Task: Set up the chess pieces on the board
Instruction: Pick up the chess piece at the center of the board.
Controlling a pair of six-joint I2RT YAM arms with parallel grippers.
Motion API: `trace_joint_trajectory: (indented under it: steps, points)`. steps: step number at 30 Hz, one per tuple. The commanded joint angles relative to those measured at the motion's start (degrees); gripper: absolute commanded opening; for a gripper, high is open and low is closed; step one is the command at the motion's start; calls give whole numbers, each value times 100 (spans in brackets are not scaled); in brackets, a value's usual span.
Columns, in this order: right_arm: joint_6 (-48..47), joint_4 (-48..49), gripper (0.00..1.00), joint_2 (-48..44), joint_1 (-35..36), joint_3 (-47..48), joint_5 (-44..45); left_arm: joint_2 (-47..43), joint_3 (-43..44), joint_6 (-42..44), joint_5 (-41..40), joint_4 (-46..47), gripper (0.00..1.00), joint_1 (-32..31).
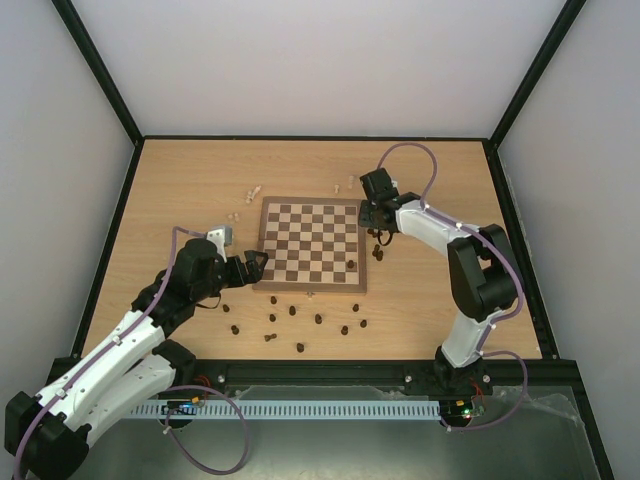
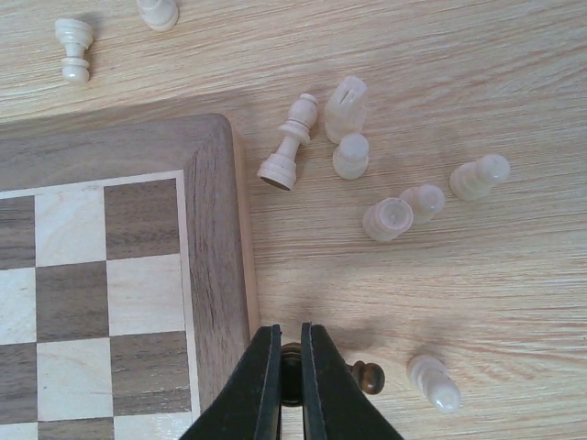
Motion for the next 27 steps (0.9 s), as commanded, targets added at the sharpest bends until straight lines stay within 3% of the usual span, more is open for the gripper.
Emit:
trace_joint_trajectory:
  steps: [1,19,27]
  points:
    - [-61,-156,1,-151,-16,151,104,-52,-102,-39,-36,-39,99,-30]
    - [-159,-714,1,-1118,-16,389,43,-125,-189,-83,30,53,99,-55]
    - [-22,-812,1,-1739,-17,227,-1064,-728,-755,-273,1222,1236,99,-73]
